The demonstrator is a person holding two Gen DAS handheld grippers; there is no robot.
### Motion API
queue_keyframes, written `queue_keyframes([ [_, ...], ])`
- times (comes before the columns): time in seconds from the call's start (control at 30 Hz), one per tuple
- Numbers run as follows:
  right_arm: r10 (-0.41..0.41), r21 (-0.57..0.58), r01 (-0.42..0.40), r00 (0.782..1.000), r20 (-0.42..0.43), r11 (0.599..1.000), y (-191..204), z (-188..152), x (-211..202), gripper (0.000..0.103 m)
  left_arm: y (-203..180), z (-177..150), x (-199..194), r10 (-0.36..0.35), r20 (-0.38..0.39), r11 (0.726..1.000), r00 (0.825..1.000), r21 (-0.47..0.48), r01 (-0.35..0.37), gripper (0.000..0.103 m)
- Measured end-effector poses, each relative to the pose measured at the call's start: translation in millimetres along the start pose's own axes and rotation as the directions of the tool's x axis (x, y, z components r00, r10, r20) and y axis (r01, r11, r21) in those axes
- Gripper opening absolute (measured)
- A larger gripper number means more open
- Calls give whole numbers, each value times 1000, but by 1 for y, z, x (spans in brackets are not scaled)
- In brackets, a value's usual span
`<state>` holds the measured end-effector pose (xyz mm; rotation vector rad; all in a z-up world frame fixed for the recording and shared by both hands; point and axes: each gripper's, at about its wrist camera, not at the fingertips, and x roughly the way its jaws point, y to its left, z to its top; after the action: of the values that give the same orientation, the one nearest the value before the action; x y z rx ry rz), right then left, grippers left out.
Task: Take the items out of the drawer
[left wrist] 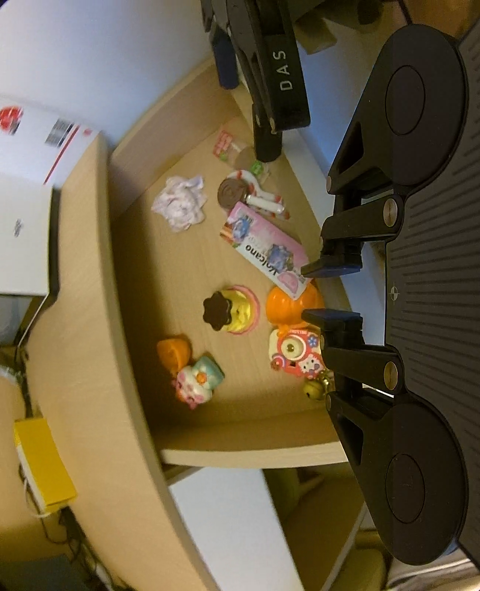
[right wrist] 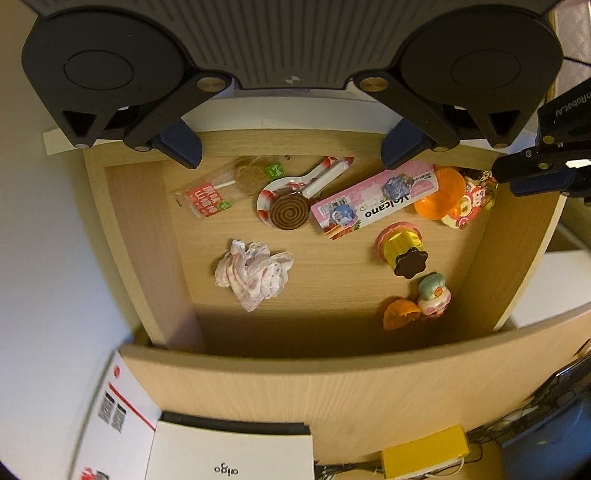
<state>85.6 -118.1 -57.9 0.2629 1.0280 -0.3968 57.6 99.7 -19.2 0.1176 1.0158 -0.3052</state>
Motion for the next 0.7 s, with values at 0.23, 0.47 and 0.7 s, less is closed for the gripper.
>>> queue_keyframes([
  [0.23,59,-8,-60,997,-53,998,-3,-14,-15,103,-2,-17,-13,-16,-51,1000,999,26,17,17],
  [0.47,48,-167,-47,999,2,985,19,-3,-26,95,26,-5,-14,-61,26,991,998,-119,63,17],
  [0.7,45,-196,-23,993,110,980,15,34,-26,95,37,28,8,-40,103,994,994,-96,50,18],
])
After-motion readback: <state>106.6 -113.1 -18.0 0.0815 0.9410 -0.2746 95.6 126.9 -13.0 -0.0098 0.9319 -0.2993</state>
